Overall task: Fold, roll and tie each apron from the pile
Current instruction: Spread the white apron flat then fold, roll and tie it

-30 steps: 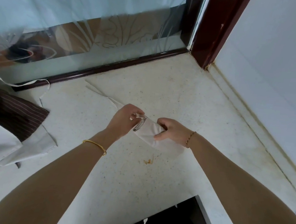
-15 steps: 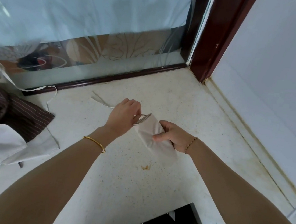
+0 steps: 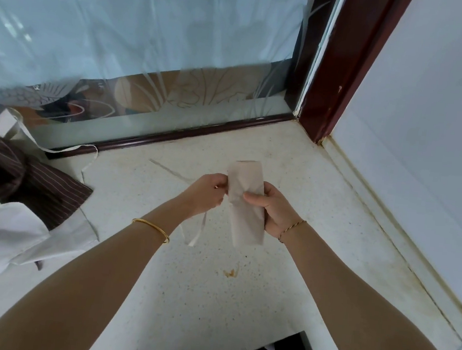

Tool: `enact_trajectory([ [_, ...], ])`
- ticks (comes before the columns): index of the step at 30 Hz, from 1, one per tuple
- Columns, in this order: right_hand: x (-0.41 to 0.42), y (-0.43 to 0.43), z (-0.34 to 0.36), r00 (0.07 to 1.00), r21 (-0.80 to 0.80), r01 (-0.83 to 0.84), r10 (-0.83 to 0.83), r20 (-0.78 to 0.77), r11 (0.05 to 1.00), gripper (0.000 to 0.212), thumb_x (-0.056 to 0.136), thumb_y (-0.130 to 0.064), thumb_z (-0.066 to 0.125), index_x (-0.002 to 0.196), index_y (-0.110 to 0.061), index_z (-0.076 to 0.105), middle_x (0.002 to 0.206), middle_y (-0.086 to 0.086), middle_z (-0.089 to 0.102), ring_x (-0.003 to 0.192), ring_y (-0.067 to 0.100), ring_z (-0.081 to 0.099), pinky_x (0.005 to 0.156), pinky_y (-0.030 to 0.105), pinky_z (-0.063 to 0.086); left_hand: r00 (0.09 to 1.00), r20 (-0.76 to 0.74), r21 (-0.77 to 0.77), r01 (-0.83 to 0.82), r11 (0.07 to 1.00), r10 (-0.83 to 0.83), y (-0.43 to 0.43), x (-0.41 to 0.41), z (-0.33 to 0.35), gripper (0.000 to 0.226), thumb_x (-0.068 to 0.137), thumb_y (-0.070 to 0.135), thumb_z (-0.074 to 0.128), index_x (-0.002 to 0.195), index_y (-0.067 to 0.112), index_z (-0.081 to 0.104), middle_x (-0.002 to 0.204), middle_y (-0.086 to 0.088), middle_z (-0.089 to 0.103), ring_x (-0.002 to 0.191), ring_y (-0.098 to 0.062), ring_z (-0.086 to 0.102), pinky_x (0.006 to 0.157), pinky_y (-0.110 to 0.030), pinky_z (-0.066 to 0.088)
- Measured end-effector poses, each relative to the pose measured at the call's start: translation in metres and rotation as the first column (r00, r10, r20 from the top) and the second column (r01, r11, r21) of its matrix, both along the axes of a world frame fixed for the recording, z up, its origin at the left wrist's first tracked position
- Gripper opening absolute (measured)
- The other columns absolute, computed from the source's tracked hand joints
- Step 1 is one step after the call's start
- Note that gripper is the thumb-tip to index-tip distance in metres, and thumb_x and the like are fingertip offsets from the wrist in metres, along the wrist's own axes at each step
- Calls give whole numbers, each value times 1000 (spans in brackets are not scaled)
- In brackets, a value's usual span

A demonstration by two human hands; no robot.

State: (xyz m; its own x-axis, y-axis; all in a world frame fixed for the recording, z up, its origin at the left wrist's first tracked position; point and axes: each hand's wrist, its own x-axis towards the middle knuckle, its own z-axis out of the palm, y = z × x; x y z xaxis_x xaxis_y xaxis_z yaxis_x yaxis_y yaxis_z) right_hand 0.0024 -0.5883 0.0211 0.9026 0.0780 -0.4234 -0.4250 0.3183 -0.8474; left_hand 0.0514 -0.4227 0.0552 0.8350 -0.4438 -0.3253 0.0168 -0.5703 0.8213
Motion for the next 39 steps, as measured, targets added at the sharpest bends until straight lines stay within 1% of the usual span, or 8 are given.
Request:
enact_trajectory([
  [4, 3, 5, 1, 998, -15, 61, -60, 34, 998, 64, 68, -14, 71, 126, 4, 49, 111, 18, 64, 95, 31, 64, 74, 42, 54, 955, -297, -233, -92, 968, 19, -2, 0, 2, 10, 86, -1, 48, 90, 7, 54, 72, -2, 47, 60, -10, 40, 56, -21, 30],
  [9, 8, 9, 3, 988, -36, 152, -151, 45, 988, 62, 69, -17, 73, 124, -1, 50, 117, 19, 64, 102, 37, 63, 77, 47, 56, 980, -196, -141, 7, 990, -35, 1, 3, -4, 18, 93, 27, 57, 90, 10, 59, 69, -2, 51, 59, -11, 40, 54, -20, 32],
  [19, 22, 13, 18, 972, -193, 236, -235, 24, 952, 17, 87, -9, 49, 103, -7, 52, 107, 7, 58, 95, 24, 59, 68, 36, 53, 974, -217, -111, -96, 989, 70, 1, 15, 7, 8, 94, 13, 51, 89, 11, 57, 64, 1, 39, 54, -10, 31, 49, -18, 25],
  [22, 30, 5, 22, 932, -117, 362, -356, 70, 925, 31, 86, -4, 38, 110, -11, 56, 121, 2, 53, 107, 22, 54, 85, 41, 53, 971, -240, -68, -29, 997, 12, 8, 21, 13, 13, 95, 14, 51, 83, 16, 56, 65, 1, 37, 55, -11, 28, 52, -20, 23],
  [25, 38, 0, 26, 958, -187, 284, -268, 105, 940, 46, 85, 8, 35, 116, -14, 61, 121, 4, 57, 104, 16, 55, 95, 35, 49, 956, -286, -82, 46, 996, -68, 13, 23, 20, 18, 96, 13, 49, 79, 15, 49, 64, 1, 35, 55, -10, 26, 53, -21, 21],
  [30, 39, 2, 30, 986, -368, 64, -1, 169, 928, 30, 93, 2, 43, 101, -20, 63, 107, 21, 62, 97, 21, 53, 91, 34, 46, 929, -347, -135, 90, 987, -132, 18, 26, 30, 24, 98, 11, 46, 74, 16, 46, 60, 4, 35, 51, -8, 26, 49, -18, 21],
  [36, 31, -5, 28, 956, -718, 15, 201, 215, 696, 26, 100, -19, 40, 83, -16, 59, 59, -2, 51, 59, 19, 59, 68, 37, 45, 920, -392, -185, -56, 981, -22, 26, 34, 27, 19, 98, 12, 46, 80, 13, 51, 63, 2, 37, 52, -9, 27, 50, -19, 21],
  [39, 28, -4, 26, 932, -908, -19, 335, 135, 419, 26, 102, -24, 38, 102, -14, 62, 61, -7, 46, 53, 14, 46, 59, 33, 45, 939, -330, -76, -125, 989, 94, 25, 37, 25, 16, 97, 15, 50, 85, 13, 61, 63, 2, 48, 53, -11, 35, 54, -22, 28],
])
